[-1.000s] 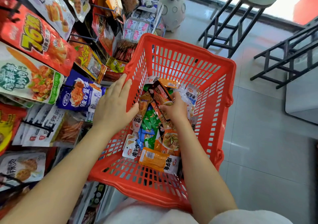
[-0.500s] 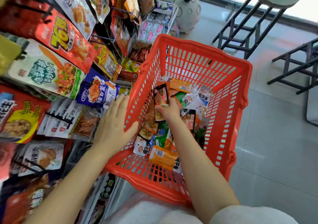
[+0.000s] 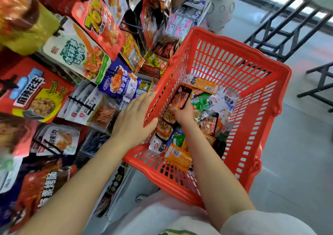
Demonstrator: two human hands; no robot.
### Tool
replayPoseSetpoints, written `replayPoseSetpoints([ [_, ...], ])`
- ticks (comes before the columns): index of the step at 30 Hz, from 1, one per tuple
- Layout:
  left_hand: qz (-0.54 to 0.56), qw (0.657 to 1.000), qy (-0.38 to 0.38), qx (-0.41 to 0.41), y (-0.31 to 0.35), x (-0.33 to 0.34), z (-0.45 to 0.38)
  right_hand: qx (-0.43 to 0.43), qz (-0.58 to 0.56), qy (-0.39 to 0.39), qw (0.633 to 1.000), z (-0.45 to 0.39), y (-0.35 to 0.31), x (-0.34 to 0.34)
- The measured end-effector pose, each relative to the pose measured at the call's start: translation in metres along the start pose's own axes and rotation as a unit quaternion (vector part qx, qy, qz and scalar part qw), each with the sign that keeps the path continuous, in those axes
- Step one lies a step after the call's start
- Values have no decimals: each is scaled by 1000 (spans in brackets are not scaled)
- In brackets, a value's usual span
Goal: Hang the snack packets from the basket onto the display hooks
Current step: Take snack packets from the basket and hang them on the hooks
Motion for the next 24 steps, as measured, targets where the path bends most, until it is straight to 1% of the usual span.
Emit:
replayPoseSetpoints([
  [3, 4, 1000, -15, -18, -2, 1, 0, -38, -68, -11, 997, 16, -6, -24],
  [6, 17, 999, -11, -32, 11, -5, 3, -96, -122, -55, 986, 44, -22, -53],
  [8, 77, 996, 42, -9, 30, -18, 5, -133, -164, -100, 972, 65, -36, -69],
  [9, 128, 989, 68, 4, 41, -26, 7, -149, -193, -121, 962, 75, -43, -77],
  [10, 192, 979, 65, -11, 48, -30, 8, -167, -226, -144, 949, 87, -51, -84],
  [11, 275, 960, 44, -33, 57, -32, 9, -185, -255, -167, 934, 97, -59, -89],
  [12, 355, 931, 9, -80, 61, -30, 10, -200, -278, -187, 921, 109, -67, -94],
  [13, 437, 890, -26, -124, 64, -25, 10, -215, -290, -202, 911, 120, -76, -98],
  [14, 491, 852, -62, -172, 65, -20, 15, -227, -297, -208, 904, 129, -82, -101],
  [15, 540, 814, -87, -195, 64, -16, 17, -239, -299, -208, 900, 137, -88, -104],
  [16, 573, 789, -94, -202, 62, -15, 17, -244, -299, -201, 900, 143, -94, -107],
  [17, 595, 774, -88, -198, 67, -20, 20, -245, -299, -190, 902, 148, -99, -110],
  [18, 605, 772, -81, -178, 75, -28, 24, -248, -299, -177, 904, 154, -105, -114],
  [20, 599, 788, -63, -129, 80, -42, 32, -256, -306, -150, 905, 163, -115, -122],
  [21, 601, 790, -51, -111, 84, -48, 36, -256, -317, -134, 903, 167, -120, -125],
  [24, 615, 785, -9, -80, 81, -61, 48, -247, -364, -102, 892, 176, -131, -134],
])
Point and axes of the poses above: each hand's wrist, its own z-axis away from the middle knuckle, its own x-axis out of the palm, y = z × x, the point moved 6 cm from there along -z, towards the middle knuckle, and after that the axes turned 15 degrees about z, right-handed, at the moved point
